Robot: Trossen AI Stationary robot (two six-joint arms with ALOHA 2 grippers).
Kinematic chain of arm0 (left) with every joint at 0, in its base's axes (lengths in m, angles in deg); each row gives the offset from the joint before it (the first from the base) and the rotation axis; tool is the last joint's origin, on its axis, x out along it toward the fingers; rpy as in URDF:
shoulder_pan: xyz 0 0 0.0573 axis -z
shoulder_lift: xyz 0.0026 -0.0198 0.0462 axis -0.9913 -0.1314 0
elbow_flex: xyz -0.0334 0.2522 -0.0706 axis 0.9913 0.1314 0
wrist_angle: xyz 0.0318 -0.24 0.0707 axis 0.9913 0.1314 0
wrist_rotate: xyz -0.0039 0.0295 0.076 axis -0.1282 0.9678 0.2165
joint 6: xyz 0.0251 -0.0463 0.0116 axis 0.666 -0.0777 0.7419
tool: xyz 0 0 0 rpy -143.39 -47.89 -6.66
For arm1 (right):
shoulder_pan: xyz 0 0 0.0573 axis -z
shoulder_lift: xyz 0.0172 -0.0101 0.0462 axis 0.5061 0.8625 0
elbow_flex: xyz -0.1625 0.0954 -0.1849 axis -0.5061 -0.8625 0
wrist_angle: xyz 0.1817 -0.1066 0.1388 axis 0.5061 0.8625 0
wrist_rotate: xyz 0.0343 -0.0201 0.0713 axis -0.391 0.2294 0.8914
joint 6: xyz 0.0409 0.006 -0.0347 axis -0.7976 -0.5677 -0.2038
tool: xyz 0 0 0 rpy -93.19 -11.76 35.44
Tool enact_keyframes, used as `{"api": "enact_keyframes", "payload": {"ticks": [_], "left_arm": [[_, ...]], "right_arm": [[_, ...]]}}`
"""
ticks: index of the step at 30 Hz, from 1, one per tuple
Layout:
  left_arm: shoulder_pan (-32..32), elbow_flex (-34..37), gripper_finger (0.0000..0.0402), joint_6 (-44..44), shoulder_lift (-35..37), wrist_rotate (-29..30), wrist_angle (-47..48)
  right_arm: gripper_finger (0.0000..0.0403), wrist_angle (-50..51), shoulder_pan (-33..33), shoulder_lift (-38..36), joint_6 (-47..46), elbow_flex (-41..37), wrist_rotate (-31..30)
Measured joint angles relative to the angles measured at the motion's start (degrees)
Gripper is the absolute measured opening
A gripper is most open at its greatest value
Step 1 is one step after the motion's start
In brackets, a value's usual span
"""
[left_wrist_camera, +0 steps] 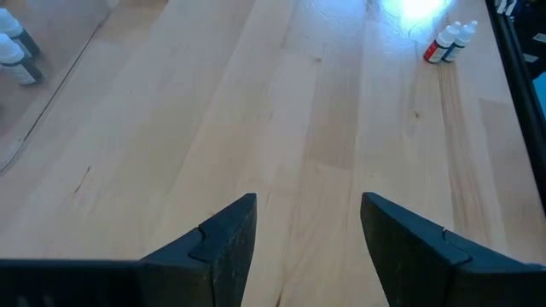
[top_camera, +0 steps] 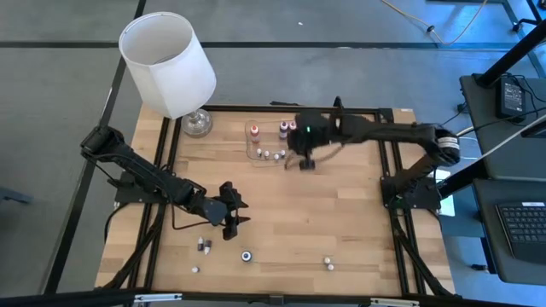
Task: Pick & Place food coloring
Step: Put the small pink food coloring bottle into the transparent bin
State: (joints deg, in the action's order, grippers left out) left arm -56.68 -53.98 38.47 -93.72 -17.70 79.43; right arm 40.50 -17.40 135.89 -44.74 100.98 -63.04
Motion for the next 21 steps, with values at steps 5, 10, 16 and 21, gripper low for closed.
{"api": "enact_keyframes", "payload": {"ticks": [5, 10, 16, 21], "left_arm": [[0.0, 0.0, 0.0205, 0.0, 0.0, 1.2, 0.0], [0.0, 0.0, 0.0205, 0.0, 0.0, 1.5, 0.0], [0.0, 0.0, 0.0205, 0.8, 0.0, 1.6, 0.0], [0.0, 0.0, 0.0205, 1.1, 0.0, 1.6, 0.0]], "right_arm": [[0.0073, 3.4, 5.6, 4.3, 1.8, -0.1, 3.0], [0.0075, 3.2, 8.3, 9.9, 2.9, -0.1, 5.4], [0.0076, 2.2, 9.0, 15.3, 4.8, -0.1, 5.4], [0.0077, 1.2, 9.0, 17.0, 4.8, -0.1, 5.4]]}}
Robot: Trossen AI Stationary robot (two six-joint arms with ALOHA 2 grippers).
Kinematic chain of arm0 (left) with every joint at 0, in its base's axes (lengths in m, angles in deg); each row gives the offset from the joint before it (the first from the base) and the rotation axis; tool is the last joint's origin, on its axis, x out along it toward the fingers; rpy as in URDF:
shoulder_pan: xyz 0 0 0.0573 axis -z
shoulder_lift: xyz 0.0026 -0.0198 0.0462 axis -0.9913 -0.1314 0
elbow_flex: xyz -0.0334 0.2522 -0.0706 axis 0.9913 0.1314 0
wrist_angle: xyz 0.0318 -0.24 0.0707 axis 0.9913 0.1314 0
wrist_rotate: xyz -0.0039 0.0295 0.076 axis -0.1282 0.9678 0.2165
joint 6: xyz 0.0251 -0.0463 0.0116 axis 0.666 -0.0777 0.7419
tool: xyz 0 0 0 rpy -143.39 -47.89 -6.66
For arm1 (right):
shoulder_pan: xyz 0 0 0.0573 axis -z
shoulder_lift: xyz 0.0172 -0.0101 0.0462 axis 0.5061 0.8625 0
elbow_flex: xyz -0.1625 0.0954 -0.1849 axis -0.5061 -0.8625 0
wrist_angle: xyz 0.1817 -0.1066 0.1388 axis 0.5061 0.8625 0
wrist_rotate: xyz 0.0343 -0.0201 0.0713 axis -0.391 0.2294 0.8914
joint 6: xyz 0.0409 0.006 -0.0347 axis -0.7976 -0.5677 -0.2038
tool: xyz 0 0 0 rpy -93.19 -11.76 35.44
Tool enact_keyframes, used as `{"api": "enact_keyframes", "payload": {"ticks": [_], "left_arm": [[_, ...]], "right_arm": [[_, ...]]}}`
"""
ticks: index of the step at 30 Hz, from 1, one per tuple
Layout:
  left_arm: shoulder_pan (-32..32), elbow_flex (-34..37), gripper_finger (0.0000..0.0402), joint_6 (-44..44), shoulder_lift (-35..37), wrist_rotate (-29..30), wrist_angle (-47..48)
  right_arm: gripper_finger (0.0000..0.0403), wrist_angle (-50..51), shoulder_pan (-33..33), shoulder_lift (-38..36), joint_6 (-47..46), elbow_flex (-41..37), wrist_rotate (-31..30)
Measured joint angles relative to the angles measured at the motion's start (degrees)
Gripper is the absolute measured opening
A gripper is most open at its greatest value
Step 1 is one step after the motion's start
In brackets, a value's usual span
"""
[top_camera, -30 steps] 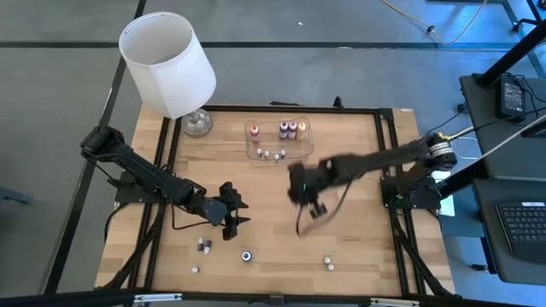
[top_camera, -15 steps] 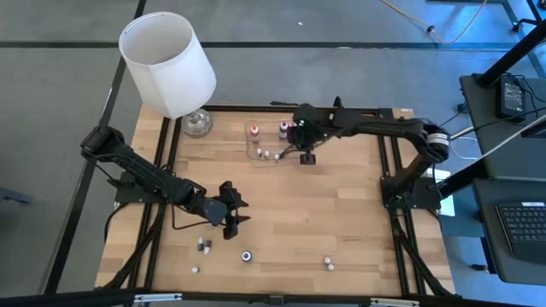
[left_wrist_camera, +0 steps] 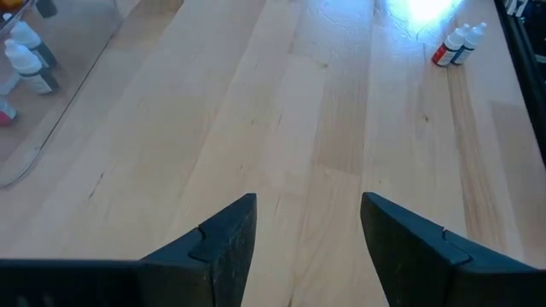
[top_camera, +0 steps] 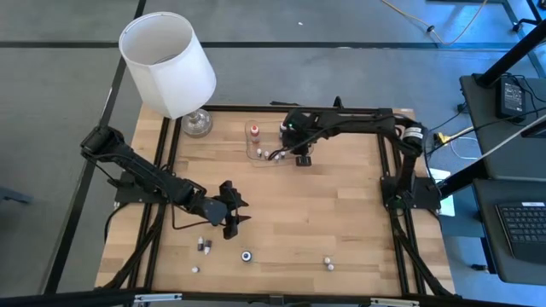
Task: Pick & Place food coloring
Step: Put the small pink food coloring bottle into the transparent bin, then put the large blue food coloring bottle into the transparent bin
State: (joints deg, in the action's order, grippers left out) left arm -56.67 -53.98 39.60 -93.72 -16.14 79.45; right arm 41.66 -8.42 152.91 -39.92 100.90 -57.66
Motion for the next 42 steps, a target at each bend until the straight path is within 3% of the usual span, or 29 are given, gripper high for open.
{"api": "enact_keyframes", "payload": {"ticks": [9, 42], "left_arm": [[0.0, 0.0, 0.0205, 4.9, 0.0, 0.1, 0.0], [0.0, 0.0, 0.0205, 4.7, 0.0, 0.0, 0.0]], "right_arm": [[0.0091, -0.1, 0.0, 0.2, 0.0, 0.0, -0.1], [0.0115, -1.6, 0.0, 0.6, -1.6, 0.0, 0.0]]}}
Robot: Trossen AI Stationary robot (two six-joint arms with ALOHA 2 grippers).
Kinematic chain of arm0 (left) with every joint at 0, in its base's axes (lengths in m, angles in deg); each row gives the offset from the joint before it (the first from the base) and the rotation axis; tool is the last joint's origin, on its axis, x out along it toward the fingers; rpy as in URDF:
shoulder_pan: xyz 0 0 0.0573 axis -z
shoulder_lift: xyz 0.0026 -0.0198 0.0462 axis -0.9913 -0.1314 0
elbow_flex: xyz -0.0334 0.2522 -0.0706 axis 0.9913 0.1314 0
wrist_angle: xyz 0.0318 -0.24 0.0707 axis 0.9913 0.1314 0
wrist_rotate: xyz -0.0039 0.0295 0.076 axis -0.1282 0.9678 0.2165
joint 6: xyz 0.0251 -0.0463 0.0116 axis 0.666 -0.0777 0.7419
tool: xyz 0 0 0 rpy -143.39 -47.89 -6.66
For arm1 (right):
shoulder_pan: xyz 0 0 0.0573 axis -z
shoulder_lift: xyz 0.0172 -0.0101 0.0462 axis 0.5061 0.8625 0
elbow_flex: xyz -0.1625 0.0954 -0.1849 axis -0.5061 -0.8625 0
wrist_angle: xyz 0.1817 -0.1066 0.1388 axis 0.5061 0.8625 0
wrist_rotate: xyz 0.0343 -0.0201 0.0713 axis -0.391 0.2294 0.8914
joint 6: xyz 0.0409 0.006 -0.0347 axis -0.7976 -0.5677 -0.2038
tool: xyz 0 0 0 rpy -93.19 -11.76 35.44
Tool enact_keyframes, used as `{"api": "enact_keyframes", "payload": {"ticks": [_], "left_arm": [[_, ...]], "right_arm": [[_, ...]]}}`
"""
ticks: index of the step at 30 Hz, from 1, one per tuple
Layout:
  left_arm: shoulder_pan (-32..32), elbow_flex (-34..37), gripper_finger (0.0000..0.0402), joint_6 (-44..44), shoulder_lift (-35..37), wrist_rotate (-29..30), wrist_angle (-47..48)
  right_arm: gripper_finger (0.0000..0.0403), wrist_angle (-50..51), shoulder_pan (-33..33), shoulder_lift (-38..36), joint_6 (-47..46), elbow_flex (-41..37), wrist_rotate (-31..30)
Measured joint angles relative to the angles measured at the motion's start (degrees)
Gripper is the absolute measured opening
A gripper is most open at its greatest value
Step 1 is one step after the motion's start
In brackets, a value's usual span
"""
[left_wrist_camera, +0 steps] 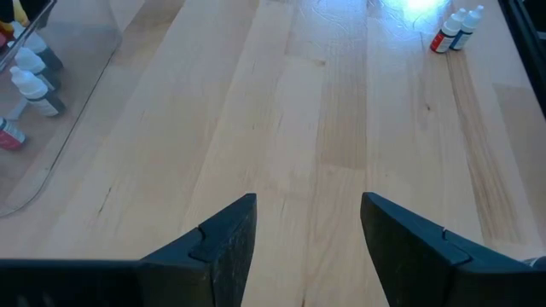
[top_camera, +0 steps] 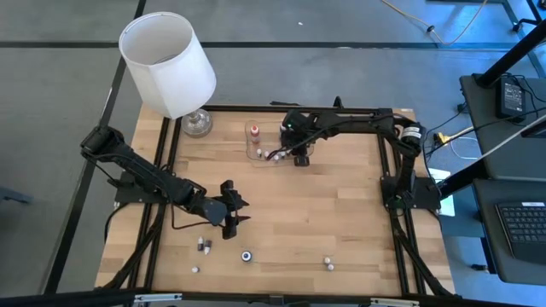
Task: Pick & Place food coloring
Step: Put the large blue food coloring bottle into the transparent bin
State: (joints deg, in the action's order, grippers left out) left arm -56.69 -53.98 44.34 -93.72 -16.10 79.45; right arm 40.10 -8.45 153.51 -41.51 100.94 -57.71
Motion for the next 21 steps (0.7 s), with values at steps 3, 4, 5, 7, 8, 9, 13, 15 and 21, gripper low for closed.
{"api": "enact_keyframes", "payload": {"ticks": [3, 4, 5, 7, 8, 9, 13, 15, 21], "left_arm": [[0.0, 0.0, 0.0205, 0.1, 0.0, 0.0, 0.0], [0.0, 0.0, 0.0205, 0.0, 0.0, 0.0, 0.0], [0.0, 0.0, 0.0205, 0.0, 0.0, -0.1, 0.0], [0.0, 0.0, 0.0205, 0.1, 0.0, -0.1, 0.0], [0.0, 0.0, 0.0205, 0.1, 0.0, -0.1, 0.0], [0.0, 0.0, 0.0205, 0.1, 0.0, -0.1, 0.0], [0.0, 0.0, 0.0205, 0.1, 0.0, -0.1, 0.0], [0.0, 0.0, 0.0205, 0.8, 0.0, 0.3, 0.0], [0.0, 0.0, 0.0205, 1.3, 0.0, 1.1, -0.3]], "right_arm": [[0.0115, 4.2, 0.0, -0.7, 0.0, 2.5, -1.8], [0.0115, 5.7, 0.0, -1.1, -0.2, 3.6, -2.6], [0.0115, 7.2, 0.0, -1.5, -0.5, 5.0, -3.1], [0.0115, 10.7, -0.1, -2.5, -1.6, 7.5, -3.4], [0.0115, 11.7, -0.3, -3.3, -1.8, 8.5, -3.2], [0.0115, 11.9, -0.4, -4.3, -2.0, 9.1, -2.3], [0.0115, 9.0, -2.8, -10.2, -2.1, 6.9, 5.5], [0.0115, 4.5, -4.8, -13.9, -1.6, 2.5, 8.7], [0.0115, -13.0, -13.1, -24.7, -2.9, -15.0, 3.1]]}}
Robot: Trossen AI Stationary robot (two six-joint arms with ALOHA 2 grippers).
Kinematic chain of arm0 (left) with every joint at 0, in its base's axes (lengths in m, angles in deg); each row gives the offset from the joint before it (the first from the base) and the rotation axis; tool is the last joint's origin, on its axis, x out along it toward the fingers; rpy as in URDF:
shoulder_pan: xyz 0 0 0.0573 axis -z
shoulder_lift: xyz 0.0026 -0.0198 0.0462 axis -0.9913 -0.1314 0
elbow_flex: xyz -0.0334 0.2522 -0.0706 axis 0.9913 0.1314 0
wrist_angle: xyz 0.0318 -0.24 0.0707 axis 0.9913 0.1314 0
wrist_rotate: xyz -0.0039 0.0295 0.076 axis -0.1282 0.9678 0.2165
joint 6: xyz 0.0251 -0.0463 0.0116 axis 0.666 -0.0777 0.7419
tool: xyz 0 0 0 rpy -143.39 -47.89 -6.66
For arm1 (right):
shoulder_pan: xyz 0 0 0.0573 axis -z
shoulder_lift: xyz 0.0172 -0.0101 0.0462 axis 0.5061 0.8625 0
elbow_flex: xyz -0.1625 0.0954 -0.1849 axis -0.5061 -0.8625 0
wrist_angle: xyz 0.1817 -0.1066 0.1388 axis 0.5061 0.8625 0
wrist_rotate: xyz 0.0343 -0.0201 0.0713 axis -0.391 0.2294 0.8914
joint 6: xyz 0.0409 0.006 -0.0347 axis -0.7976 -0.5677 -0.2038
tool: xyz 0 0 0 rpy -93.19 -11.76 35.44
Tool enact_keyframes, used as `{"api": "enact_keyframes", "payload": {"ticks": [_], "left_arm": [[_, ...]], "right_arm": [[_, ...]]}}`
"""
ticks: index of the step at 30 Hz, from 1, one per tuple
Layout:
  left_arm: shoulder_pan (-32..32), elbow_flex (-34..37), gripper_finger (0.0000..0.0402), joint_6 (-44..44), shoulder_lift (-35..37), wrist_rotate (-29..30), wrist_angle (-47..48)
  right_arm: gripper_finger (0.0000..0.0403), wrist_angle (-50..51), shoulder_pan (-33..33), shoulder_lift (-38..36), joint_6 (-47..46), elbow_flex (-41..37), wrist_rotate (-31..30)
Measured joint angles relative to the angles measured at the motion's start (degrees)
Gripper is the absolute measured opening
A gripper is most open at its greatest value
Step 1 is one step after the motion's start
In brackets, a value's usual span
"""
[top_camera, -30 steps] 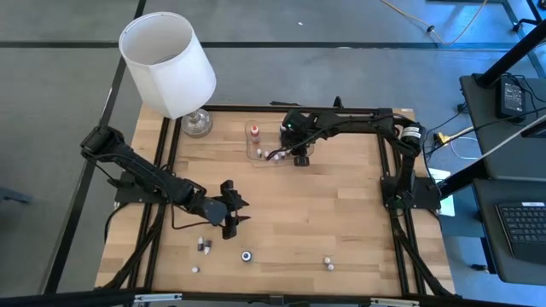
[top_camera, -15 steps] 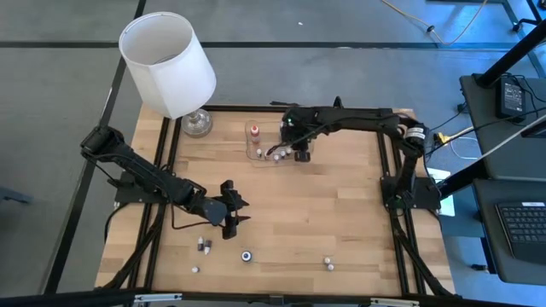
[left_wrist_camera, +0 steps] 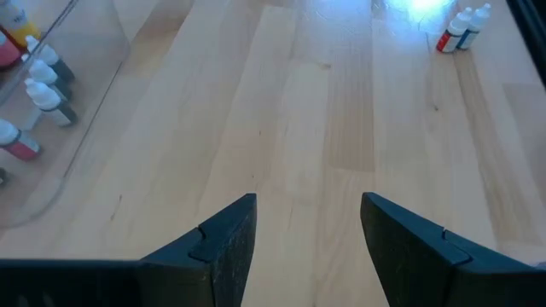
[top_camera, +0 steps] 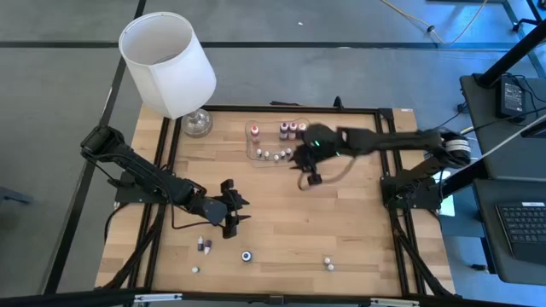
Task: Pick & Place food coloring
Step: Put the large blue food coloring bottle into the transparent bin
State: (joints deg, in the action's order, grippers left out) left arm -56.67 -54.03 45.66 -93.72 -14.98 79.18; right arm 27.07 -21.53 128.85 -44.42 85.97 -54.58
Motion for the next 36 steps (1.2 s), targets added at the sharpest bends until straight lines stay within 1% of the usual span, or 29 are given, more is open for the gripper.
{"api": "enact_keyframes", "payload": {"ticks": [2, 4, 7, 10, 14, 17, 21, 25, 30, 32, 34, 36], "left_arm": [[0.0, 0.0, 0.0205, -1.7, 0.0, 0.0, -0.7], [-0.1, 0.0, 0.0205, -2.2, 0.0, 0.3, -1.6], [-0.6, 0.0, 0.0205, -1.2, 0.0, 0.3, -4.7], [-0.8, 0.0, 0.0205, 0.6, 0.0, 0.3, -6.3], [-0.8, 0.0, 0.0205, 0.4, 0.0, 0.1, -7.1], [-0.8, 0.0, 0.0205, -2.2, 0.0, 0.0, -7.1], [-0.8, 0.0, 0.0206, -4.1, 0.0, 0.1, -7.1], [-0.9, 0.0, 0.0219, -3.5, 0.0, 0.0, -7.1], [-1.2, 0.0, 0.0251, 1.0, 0.0, -1.1, -7.0], [-1.2, 0.0, 0.0256, 1.2, 0.0, -1.3, -7.1], [-1.4, -0.5, 0.0257, 1.1, 0.0, -3.3, -6.9], [-2.0, -2.1, 0.0256, 1.9, 0.0, -8.6, -7.0]], "right_arm": [[0.0115, -4.2, -2.2, -3.6, -1.0, -5.0, -1.6], [0.0115, -8.4, -3.9, -6.9, -2.6, -9.0, -1.3], [0.0115, -12.1, -5.8, -10.8, -5.5, -14.3, -1.1], [0.0115, -16.7, -6.7, -13.0, -6.0, -18.8, -1.1], [0.0115, -23.5, -6.8, -13.2, -6.1, -23.0, -1.1], [0.0115, -27.5, -6.8, -13.0, -5.7, -25.0, -1.2], [0.0115, -29.5, -6.8, -13.0, -5.6, -25.8, -1.2], [0.0115, -29.4, -6.7, -13.0, -5.6, -25.8, -1.2], [0.0115, -27.8, -6.7, -13.0, -5.7, -25.8, -1.2], [0.0115, -27.1, -6.7, -13.0, -5.8, -25.8, -1.2], [0.0115, -26.9, -6.7, -12.9, -5.8, -25.8, -1.2], [0.0115, -27.0, -6.7, -12.9, -5.4, -25.8, -1.5]]}}
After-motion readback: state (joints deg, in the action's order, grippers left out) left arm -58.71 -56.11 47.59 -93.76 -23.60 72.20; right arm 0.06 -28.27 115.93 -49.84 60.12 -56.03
